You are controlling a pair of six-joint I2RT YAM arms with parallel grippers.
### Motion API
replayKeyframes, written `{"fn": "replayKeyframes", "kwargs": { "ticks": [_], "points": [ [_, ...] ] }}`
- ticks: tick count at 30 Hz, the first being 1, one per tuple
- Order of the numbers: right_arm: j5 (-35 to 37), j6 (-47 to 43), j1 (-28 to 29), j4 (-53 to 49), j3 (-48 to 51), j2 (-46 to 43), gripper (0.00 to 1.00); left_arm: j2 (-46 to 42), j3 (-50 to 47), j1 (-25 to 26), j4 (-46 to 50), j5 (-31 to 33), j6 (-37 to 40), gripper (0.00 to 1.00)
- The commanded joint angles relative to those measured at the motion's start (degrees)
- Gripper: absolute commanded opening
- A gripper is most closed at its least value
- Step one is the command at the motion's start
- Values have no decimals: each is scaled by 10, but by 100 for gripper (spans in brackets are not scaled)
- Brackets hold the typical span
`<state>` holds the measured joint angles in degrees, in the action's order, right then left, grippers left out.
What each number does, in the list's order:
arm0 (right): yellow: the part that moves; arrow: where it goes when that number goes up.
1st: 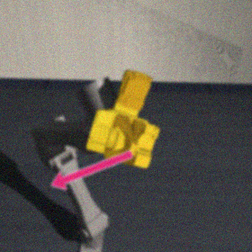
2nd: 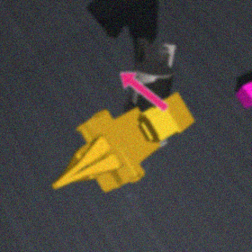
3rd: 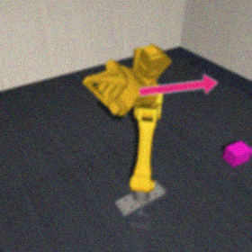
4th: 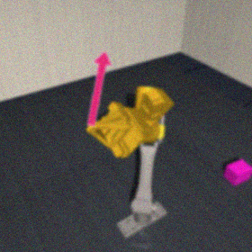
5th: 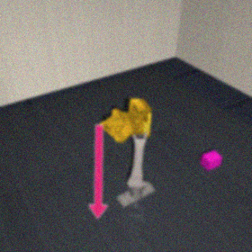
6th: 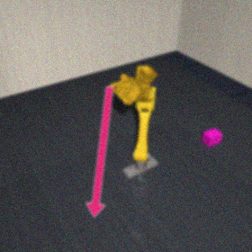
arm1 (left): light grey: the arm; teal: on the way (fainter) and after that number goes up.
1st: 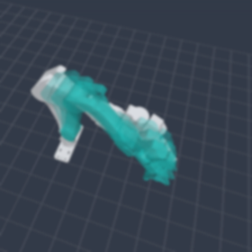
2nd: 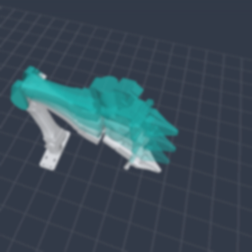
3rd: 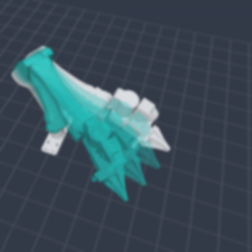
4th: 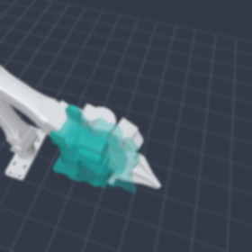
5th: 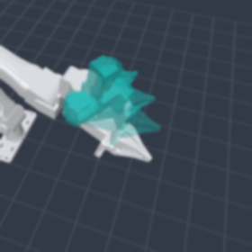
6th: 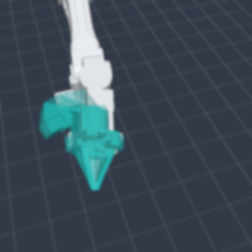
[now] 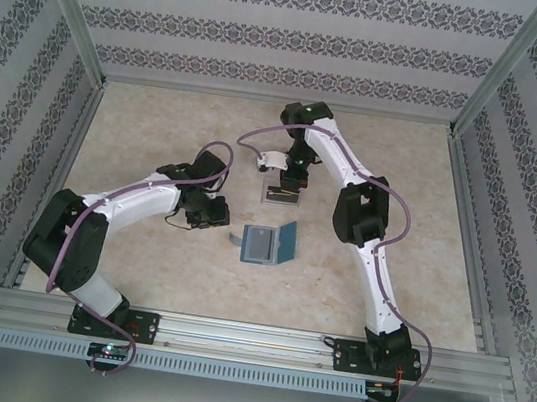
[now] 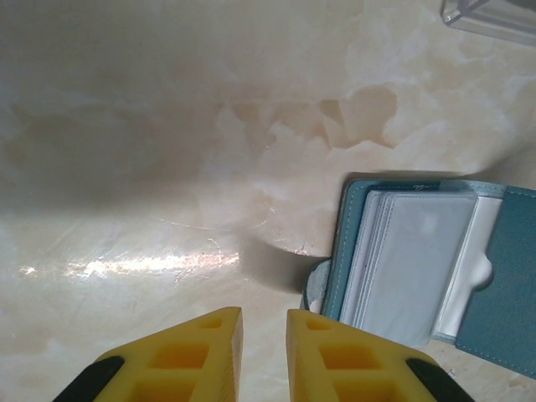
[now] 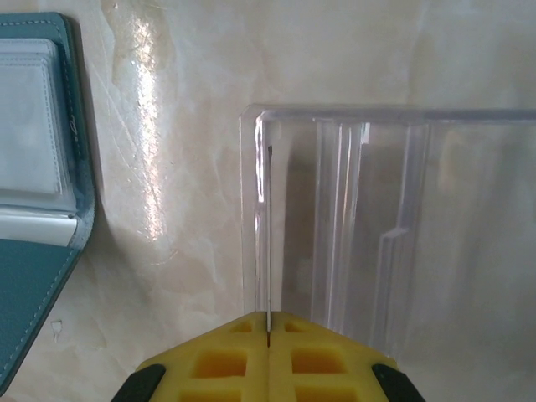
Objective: Take the credit cards out of the card holder
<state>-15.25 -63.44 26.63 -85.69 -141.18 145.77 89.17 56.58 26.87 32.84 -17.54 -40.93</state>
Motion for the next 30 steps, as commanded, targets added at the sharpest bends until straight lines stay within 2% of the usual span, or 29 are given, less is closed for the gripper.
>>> {"fn": "replayKeyframes", "kwargs": {
  "ticks": [1,6,11,23,26,30],
  "points": [
    [-22,-12,8,-31,-18,16,1,8,17,-7,26,-3,11,21],
    [-16,-1,8,-32,-29,10,15,5,16,-7,25,-3,10,21],
    [-8,5,4,-20,-47,-9,20,5,20,-7,24,-10,8,21],
    [35,29,6,25,-43,-67,21,-5,29,-5,27,-10,5,22],
    [34,60,10,61,-1,-96,21,-1,34,0,23,-14,4,22],
    [39,134,18,167,115,-163,20,10,44,9,14,-19,2,22]
  ]
}}
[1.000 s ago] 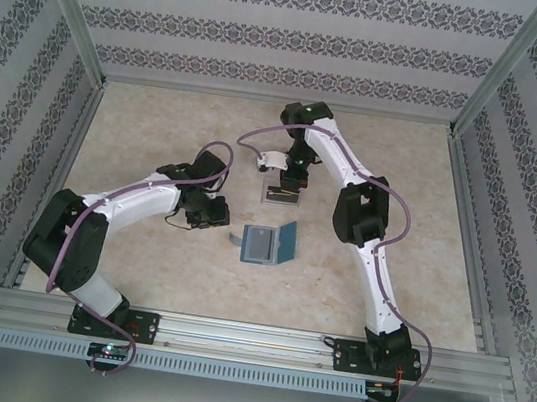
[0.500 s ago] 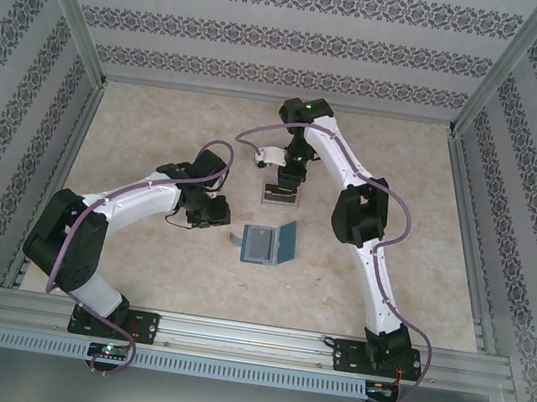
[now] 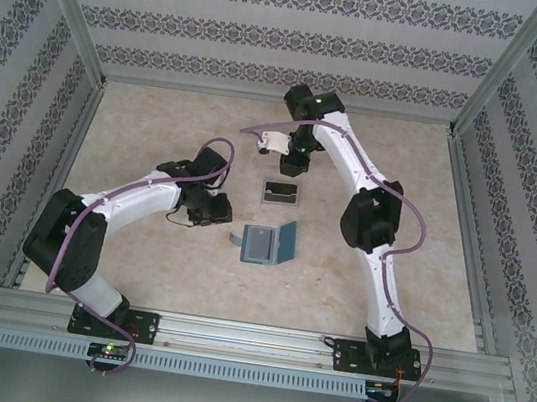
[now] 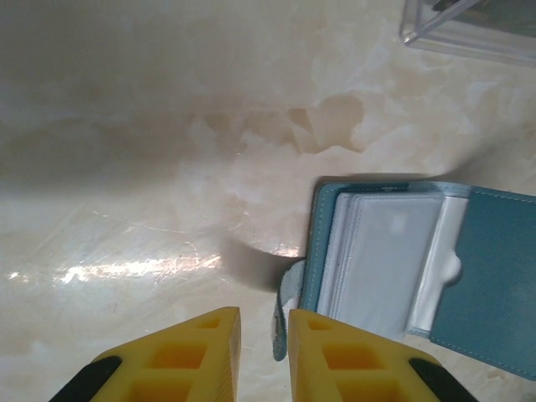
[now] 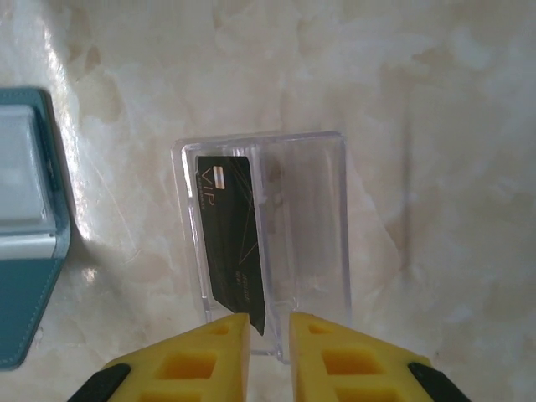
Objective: Take the credit cards out of the card holder
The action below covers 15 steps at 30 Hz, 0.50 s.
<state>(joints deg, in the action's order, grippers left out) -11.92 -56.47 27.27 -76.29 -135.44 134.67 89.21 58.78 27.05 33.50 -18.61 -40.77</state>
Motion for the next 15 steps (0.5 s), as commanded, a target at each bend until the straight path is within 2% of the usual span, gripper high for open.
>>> {"fn": "replayKeyframes", "kwargs": {
  "ticks": [1,6,15],
  "points": [
    [6,84,13,101,84,-69,20,13,26,9,5,-10,-1,22],
    [9,224,23,226,230,-159,23,36,48,22,-3,-18,1,22],
    [16,497,37,356,426,-286,25,79,62,39,-26,-37,-3,21]
  ]
}}
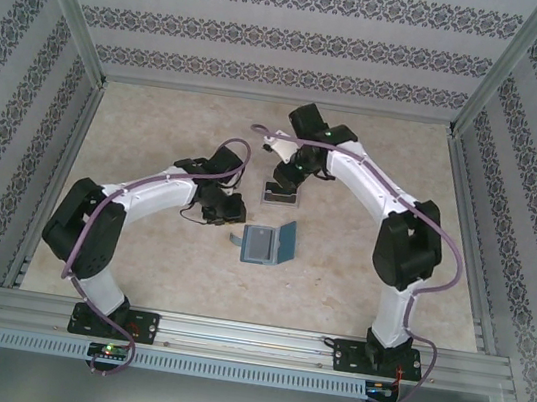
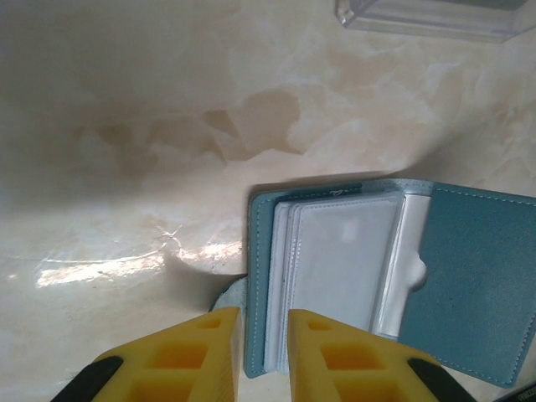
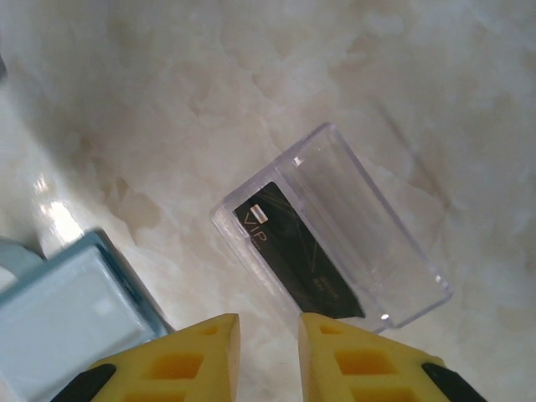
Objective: Take the credit cards out of the card holder
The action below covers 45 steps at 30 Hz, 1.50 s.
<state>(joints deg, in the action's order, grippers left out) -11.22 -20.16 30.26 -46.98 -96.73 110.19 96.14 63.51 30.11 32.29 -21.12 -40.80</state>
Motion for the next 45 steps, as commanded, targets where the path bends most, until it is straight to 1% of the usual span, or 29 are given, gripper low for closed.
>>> {"fn": "replayKeyframes", "kwargs": {
  "ticks": [1,6,12,16,21,24,31,36,45],
  "points": [
    [11,156,9,71,55,-50,25,13,16,11,-15,-16,-2,21],
    [21,287,17,113,126,-103,21,24,12,17,-22,-22,0,21],
    [3,428,30,164,205,-166,19,41,8,21,-36,-34,6,20],
    [-10,505,41,183,241,-189,17,52,7,21,-37,-40,15,18],
    [-35,573,50,169,259,-191,18,55,-3,21,-41,-46,21,17],
    [-60,596,56,184,276,-187,18,57,-10,21,-39,-44,26,16],
    [-65,621,82,195,292,-163,22,65,-25,21,-35,-19,38,14],
    [-66,632,100,206,300,-140,22,70,-38,21,-46,-23,35,13],
    [-69,640,117,212,302,-112,23,79,-38,21,-50,-28,34,12]
  ]
}}
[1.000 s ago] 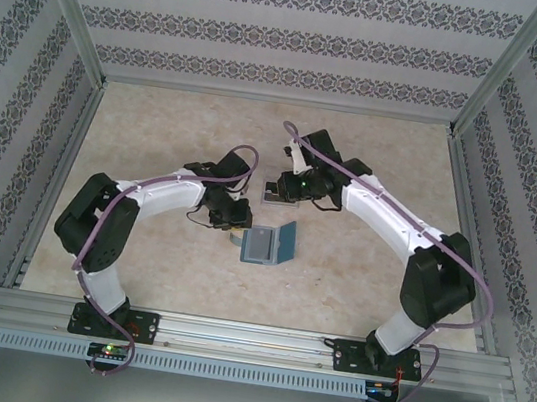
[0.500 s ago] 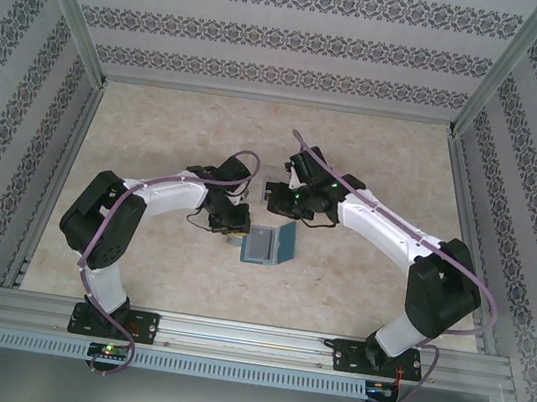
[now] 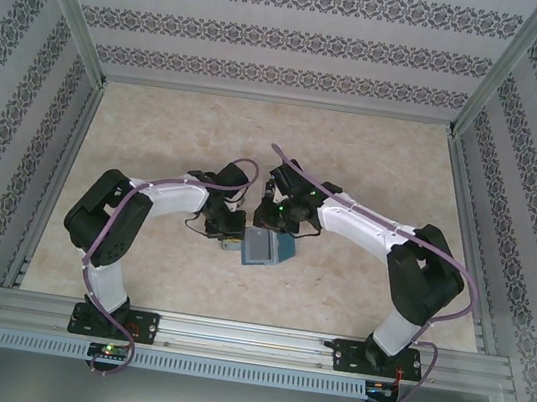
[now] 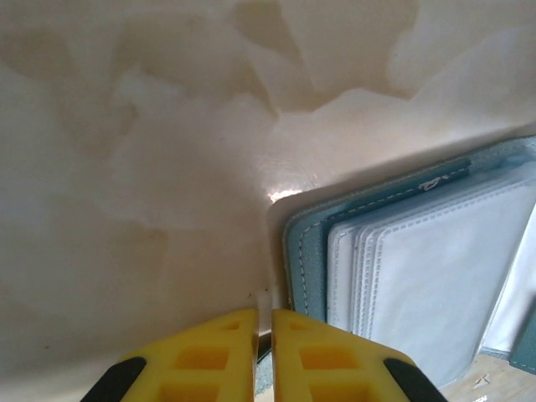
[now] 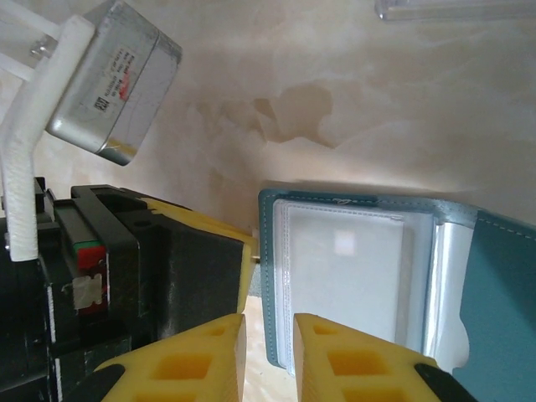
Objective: Take the credit cards out of the card holder
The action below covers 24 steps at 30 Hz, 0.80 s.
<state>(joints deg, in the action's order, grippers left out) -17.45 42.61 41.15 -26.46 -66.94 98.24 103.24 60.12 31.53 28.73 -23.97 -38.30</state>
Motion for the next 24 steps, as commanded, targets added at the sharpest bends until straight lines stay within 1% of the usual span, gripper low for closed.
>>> {"fn": "replayKeyframes", "kwargs": {
  "ticks": [1,24],
  "points": [
    [-7,13,9,7,3,12,23,9,-5,6,-16,0,10,12],
    [-10,25,44,5,-12,82,27,2,-29,7,-33,-8,10,11]
  ]
}}
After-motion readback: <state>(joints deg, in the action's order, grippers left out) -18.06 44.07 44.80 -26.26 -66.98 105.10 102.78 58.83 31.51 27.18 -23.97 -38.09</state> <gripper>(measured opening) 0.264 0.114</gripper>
